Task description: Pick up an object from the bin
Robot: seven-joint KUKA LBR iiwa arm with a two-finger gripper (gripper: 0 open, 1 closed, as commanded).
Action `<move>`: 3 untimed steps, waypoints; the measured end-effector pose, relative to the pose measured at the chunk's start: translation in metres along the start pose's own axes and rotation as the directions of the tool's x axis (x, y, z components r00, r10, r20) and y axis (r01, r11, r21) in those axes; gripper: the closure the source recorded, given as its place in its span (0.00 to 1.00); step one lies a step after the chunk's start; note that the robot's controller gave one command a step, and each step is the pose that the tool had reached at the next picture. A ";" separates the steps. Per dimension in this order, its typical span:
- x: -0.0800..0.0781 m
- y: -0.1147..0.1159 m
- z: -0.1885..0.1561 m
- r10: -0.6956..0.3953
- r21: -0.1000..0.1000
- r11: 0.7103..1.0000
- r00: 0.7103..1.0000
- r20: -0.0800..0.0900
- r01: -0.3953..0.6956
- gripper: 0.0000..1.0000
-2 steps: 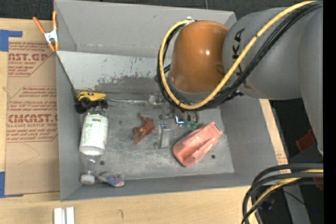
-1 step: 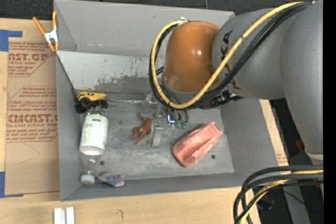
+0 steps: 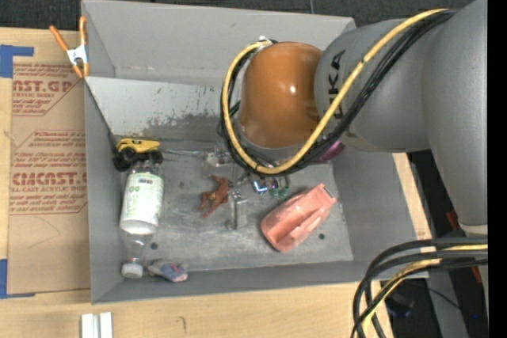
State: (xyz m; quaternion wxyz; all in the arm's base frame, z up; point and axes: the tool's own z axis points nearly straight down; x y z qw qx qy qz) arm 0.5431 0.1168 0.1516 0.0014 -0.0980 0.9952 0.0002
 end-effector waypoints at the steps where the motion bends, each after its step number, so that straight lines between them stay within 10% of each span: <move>1: -0.007 0.001 0.029 -0.014 -0.001 1.000 1.000 0.000 0.014 0.00; 3: -0.010 -0.021 0.064 0.148 0.001 0.989 0.989 -0.004 -0.148 0.00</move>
Offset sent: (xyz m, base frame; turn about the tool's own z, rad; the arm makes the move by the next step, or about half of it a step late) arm 0.0134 -0.0170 -0.0595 0.1674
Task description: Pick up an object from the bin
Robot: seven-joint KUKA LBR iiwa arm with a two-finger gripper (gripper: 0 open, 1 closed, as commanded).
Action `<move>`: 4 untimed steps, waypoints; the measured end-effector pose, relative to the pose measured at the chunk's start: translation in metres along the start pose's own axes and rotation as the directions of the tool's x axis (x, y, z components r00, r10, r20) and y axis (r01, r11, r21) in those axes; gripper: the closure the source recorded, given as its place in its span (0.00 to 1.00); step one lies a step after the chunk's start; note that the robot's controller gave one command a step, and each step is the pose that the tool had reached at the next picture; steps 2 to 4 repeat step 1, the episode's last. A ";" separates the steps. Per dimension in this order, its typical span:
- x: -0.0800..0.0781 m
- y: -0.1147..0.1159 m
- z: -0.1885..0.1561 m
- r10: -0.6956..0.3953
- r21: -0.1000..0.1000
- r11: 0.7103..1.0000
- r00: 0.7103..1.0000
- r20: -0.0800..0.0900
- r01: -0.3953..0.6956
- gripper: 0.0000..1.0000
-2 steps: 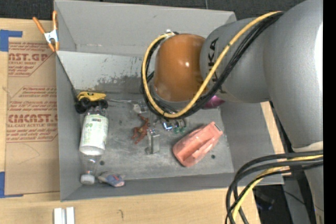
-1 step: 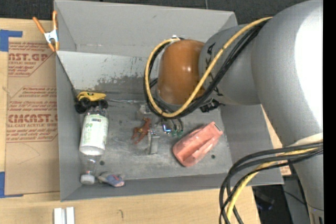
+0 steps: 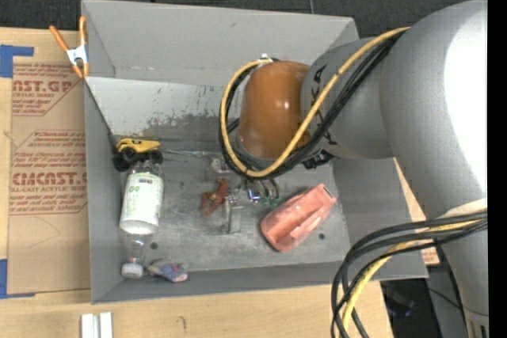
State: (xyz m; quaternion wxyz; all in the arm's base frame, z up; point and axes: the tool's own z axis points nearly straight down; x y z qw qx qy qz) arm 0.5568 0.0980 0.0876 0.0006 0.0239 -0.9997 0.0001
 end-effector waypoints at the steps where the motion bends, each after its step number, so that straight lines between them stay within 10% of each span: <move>1: 0.041 -0.029 0.009 -0.302 0.000 0.953 0.953 0.008 0.302 1.00; 4: 0.041 -0.029 0.009 -0.302 0.000 0.953 0.953 0.008 0.302 1.00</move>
Offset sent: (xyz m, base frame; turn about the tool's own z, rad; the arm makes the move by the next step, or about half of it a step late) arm 0.0000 0.0000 0.0000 0.0000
